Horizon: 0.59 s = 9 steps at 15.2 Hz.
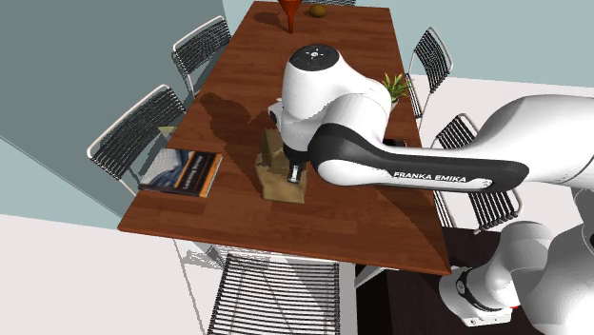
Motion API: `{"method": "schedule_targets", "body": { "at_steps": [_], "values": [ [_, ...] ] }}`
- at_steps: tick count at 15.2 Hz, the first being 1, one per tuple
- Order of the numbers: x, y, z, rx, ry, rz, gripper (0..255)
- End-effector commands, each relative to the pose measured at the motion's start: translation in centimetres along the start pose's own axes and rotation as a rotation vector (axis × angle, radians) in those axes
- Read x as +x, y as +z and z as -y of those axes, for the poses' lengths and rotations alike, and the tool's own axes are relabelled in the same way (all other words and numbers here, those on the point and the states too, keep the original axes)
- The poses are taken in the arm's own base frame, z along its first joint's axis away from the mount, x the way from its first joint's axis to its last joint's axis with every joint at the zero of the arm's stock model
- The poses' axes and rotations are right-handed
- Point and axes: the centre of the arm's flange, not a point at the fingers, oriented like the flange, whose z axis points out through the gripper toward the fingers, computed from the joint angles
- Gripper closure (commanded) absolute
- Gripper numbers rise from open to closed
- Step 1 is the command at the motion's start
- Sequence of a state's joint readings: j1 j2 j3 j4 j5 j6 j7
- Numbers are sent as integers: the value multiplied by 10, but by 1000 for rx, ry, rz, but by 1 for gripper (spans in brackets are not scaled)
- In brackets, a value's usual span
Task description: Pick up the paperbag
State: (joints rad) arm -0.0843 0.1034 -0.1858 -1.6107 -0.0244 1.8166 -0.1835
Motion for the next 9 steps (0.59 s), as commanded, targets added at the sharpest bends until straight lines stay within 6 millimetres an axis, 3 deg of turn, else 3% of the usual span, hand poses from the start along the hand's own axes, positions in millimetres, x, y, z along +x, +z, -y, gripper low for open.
{"method": "schedule_targets", "body": {
  "at_steps": [1, 6, 9],
  "values": [
    [0, 0, 0, 0, 0, 0, 255],
    [1, 1, -1, 0, 0, 0, 255],
    [2, -15, -1, 0, 0, 0, 255]
  ]
}}
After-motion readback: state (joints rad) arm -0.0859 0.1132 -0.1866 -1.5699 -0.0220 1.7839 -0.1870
